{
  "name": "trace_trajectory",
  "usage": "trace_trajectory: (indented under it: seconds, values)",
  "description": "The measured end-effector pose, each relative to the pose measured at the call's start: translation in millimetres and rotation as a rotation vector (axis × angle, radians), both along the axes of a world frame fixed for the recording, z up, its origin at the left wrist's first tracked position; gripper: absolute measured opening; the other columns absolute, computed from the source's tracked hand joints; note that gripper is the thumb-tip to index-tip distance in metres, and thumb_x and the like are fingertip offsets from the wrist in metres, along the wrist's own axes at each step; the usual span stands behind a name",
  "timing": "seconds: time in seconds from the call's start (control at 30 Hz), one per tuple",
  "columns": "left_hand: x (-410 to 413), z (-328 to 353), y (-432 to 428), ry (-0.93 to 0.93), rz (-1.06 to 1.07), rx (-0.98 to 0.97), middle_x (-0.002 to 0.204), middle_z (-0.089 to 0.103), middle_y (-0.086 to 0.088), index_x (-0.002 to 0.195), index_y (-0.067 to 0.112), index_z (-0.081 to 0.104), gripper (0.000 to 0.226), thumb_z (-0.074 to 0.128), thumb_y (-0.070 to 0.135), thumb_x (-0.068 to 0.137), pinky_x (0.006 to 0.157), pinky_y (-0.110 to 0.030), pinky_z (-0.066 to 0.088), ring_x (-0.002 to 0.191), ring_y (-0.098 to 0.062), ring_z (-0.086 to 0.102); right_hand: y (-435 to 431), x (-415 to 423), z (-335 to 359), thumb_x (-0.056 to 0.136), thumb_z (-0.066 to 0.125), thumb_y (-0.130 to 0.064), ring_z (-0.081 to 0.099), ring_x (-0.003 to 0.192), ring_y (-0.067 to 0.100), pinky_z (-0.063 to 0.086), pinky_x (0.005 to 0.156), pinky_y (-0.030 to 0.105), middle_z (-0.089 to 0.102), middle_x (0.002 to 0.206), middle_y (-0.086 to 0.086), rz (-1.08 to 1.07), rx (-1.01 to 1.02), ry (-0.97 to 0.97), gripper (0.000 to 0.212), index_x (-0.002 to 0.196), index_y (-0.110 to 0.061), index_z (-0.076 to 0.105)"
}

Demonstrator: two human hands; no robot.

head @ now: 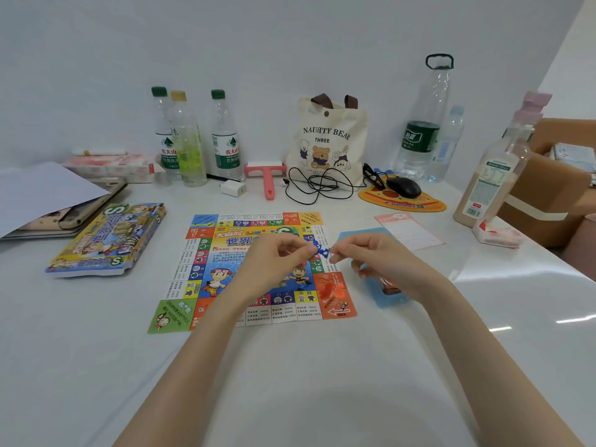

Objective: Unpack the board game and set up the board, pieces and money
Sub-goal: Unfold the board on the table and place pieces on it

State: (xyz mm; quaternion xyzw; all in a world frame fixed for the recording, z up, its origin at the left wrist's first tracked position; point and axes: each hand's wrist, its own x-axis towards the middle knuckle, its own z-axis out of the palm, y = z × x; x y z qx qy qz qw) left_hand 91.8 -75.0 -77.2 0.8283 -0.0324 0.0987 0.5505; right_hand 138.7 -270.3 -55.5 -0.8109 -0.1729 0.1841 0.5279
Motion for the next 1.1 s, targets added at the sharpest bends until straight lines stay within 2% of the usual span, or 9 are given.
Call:
trace_trajectory:
  seconds: [0.13,0.2,0.27,0.43,0.5,0.63,0.77,0.93,1.1]
  values:
    - [1.6,-3.4,-0.3,-0.031,0.008,0.107,0.078,0.072,0.007,0.084,0.022,0.073,0.006,0.068,0.022,0.088,0.074,-0.03,0.058,0.069,-0.009,0.068,0.5,-6.9,-3.0,0.09,0.063,-0.036,0.051,0.065,0.003,0.042,0.058,0.013,0.068,0.079,-0.026,-0.092,-0.15,-0.403,0.012,0.088,-0.029,0.073]
    - [2.7,-5.5,-0.7,-0.034,0.008,0.157,0.08,0.072,0.007,0.086,0.02,0.074,0.007,0.068,0.024,0.087,0.077,-0.037,0.057,0.073,-0.012,0.068,0.7,-10.8,-5.7,0.087,0.067,-0.033,0.047,0.062,0.005,0.039,0.053,0.011,0.065,0.075,-0.031,-0.068,-0.144,-0.482,0.005,0.085,-0.034,0.072]
    - [2.9,-6.6,-1.5,-0.036,0.002,0.192,0.08,0.072,0.008,0.089,0.019,0.075,0.009,0.069,0.025,0.087,0.076,-0.037,0.056,0.075,-0.011,0.067,1.0,-12.1,-9.1,0.085,0.07,-0.031,0.046,0.06,0.004,0.04,0.058,0.014,0.066,0.077,-0.028,-0.062,-0.142,-0.532,0.01,0.081,-0.04,0.069]
    - [2.6,-7.4,-6.2,-0.075,-0.01,0.252,0.081,0.07,0.011,0.092,0.022,0.075,0.01,0.069,0.027,0.087,0.065,-0.014,0.046,0.073,0.0,0.062,1.6,-16.1,-10.6,0.083,0.072,-0.03,0.054,0.07,-0.006,0.04,0.066,0.017,0.064,0.08,-0.026,-0.054,-0.273,-0.559,0.01,0.079,-0.038,0.068]
    - [2.0,-7.8,-9.0,-0.084,-0.013,0.261,0.081,0.07,0.012,0.092,0.022,0.075,0.01,0.069,0.028,0.086,0.066,-0.014,0.048,0.073,0.001,0.062,1.1,-18.3,-10.8,0.083,0.073,-0.029,0.053,0.072,-0.013,0.037,0.065,0.015,0.064,0.08,-0.024,-0.048,-0.275,-0.558,0.011,0.078,-0.036,0.067]
    - [1.7,-7.5,-11.3,-0.105,-0.003,0.203,0.079,0.07,0.012,0.086,0.025,0.074,0.005,0.073,0.028,0.083,0.069,-0.018,0.052,0.073,0.001,0.063,0.7,-20.7,-12.0,0.082,0.073,-0.028,0.052,0.063,0.001,0.042,0.063,0.02,0.066,0.078,-0.021,-0.091,-0.239,-0.533,0.007,0.077,-0.032,0.07]
    - [-0.1,-6.6,-12.4,-0.093,-0.017,0.105,0.077,0.071,0.012,0.079,0.029,0.074,0.002,0.075,0.027,0.08,0.071,-0.02,0.052,0.071,0.003,0.063,0.3,-23.0,-13.8,0.082,0.073,-0.032,0.048,0.06,0.003,0.038,0.058,0.018,0.062,0.073,-0.022,-0.115,-0.244,-0.543,0.004,0.08,-0.031,0.07]
    - [-2.1,-6.3,-16.1,-0.06,-0.016,0.042,0.074,0.071,0.014,0.076,0.033,0.073,0.009,0.072,0.027,0.083,0.066,-0.007,0.045,0.071,0.006,0.06,0.4,-28.0,-14.8,0.084,0.071,-0.031,0.049,0.071,-0.015,0.033,0.057,0.011,0.058,0.072,-0.024,-0.124,-0.264,-0.581,0.007,0.08,-0.03,0.066]
    - [-2.1,-5.3,-18.2,-0.057,-0.009,0.032,0.074,0.07,0.017,0.082,0.03,0.075,0.007,0.07,0.027,0.085,0.063,-0.004,0.044,0.071,0.009,0.059,-0.3,-30.3,-13.3,0.084,0.071,-0.029,0.049,0.07,-0.018,0.034,0.059,0.009,0.058,0.072,-0.022,-0.151,-0.241,-0.578,0.006,0.081,-0.025,0.068]
